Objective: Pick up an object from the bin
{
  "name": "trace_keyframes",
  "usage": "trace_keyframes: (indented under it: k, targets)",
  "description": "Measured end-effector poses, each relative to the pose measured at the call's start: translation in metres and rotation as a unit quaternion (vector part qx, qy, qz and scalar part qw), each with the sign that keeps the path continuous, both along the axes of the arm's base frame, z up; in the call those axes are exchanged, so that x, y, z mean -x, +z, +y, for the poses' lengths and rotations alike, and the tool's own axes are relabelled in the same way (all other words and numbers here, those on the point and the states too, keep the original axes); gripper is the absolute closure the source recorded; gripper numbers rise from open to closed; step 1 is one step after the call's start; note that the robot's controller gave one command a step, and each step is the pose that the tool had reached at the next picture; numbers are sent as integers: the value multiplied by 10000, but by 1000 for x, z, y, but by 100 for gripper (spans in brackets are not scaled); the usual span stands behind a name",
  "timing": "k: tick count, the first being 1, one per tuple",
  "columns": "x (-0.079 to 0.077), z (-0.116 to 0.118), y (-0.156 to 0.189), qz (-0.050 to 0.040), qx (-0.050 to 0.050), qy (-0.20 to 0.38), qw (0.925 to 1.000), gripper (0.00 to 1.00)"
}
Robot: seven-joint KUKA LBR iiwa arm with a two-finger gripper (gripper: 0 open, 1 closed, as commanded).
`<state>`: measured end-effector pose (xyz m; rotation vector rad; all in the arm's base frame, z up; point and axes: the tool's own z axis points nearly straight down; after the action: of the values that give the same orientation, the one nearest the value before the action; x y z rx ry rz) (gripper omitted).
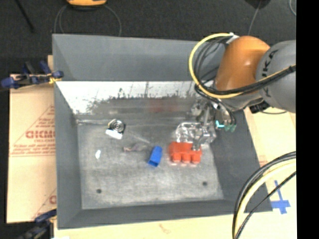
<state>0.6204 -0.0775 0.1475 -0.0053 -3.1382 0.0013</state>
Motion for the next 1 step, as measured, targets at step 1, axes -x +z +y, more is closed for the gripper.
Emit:
trace_keyframes:
  k: [1]
  targets:
    - [-15,-13,-53,-86,-6,410,9991,0]
